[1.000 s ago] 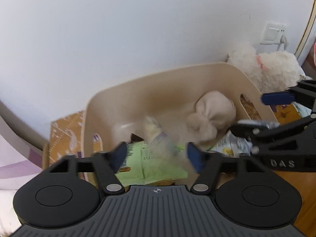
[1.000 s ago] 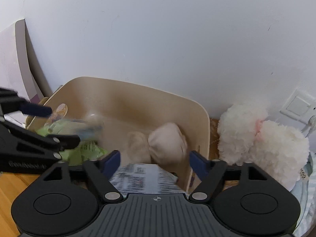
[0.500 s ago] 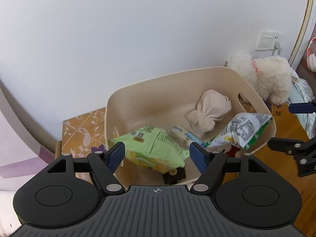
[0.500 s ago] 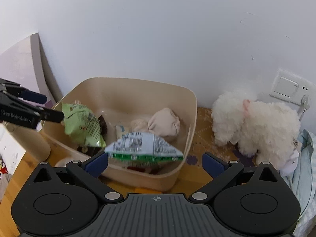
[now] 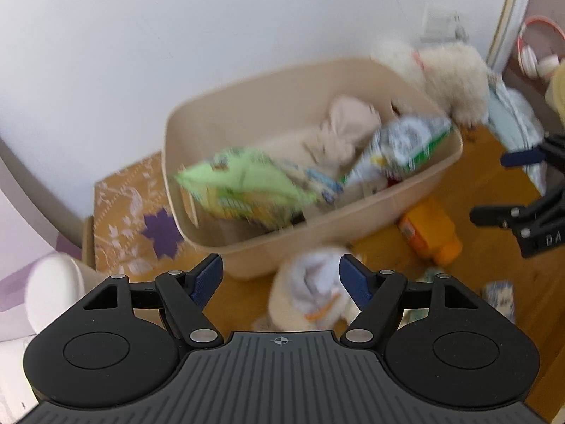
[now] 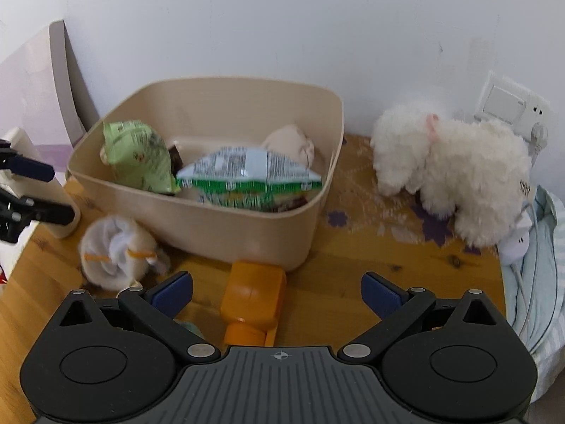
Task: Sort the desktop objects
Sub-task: 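Move left tool to the white plush with orange ribbon while right tool approaches the orange box, then close left tool on the white plush while right tool grasps the orange box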
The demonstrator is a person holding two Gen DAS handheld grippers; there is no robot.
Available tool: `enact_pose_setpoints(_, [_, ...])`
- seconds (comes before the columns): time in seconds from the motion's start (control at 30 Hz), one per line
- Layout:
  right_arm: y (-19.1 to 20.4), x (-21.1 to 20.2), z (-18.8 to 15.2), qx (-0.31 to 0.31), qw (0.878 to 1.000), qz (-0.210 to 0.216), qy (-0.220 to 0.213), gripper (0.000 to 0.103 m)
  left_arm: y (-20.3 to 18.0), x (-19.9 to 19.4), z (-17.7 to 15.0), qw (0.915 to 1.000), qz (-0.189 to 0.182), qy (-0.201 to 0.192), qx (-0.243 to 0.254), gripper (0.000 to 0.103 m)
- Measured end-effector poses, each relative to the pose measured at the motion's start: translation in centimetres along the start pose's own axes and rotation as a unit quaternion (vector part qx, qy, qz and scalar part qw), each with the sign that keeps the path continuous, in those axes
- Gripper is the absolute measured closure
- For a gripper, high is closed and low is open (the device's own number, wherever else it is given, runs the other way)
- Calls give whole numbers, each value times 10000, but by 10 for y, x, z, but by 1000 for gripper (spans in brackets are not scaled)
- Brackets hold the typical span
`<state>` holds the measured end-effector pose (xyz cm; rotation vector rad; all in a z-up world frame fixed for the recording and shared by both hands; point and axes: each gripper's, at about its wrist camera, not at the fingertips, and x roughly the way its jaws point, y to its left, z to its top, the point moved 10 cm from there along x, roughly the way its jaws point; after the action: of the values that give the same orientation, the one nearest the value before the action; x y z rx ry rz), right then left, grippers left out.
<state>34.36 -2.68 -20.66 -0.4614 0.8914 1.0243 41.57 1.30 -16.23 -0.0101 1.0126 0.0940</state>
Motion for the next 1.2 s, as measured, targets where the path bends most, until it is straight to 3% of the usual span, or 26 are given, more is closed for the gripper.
enact_pose_setpoints(0.33, [3, 39, -20, 131, 9989, -132, 435, 0, 2, 46, -39, 9970, -95, 723, -269, 29])
enact_pose_setpoints(0.77, [13, 83, -26, 93, 9968, -120, 788, 0, 3, 89, -38, 9938, -366, 891, -556, 29])
enact_pose_setpoints(1.0, [19, 94, -28, 33, 9957, -3, 930, 16, -10, 111, -42, 9929, -428, 997, -484, 31])
enact_pose_setpoints(1.2, [20, 91, -25, -88, 9963, -61, 852, 42, -19, 113, -41, 9906, -721, 1004, -580, 60])
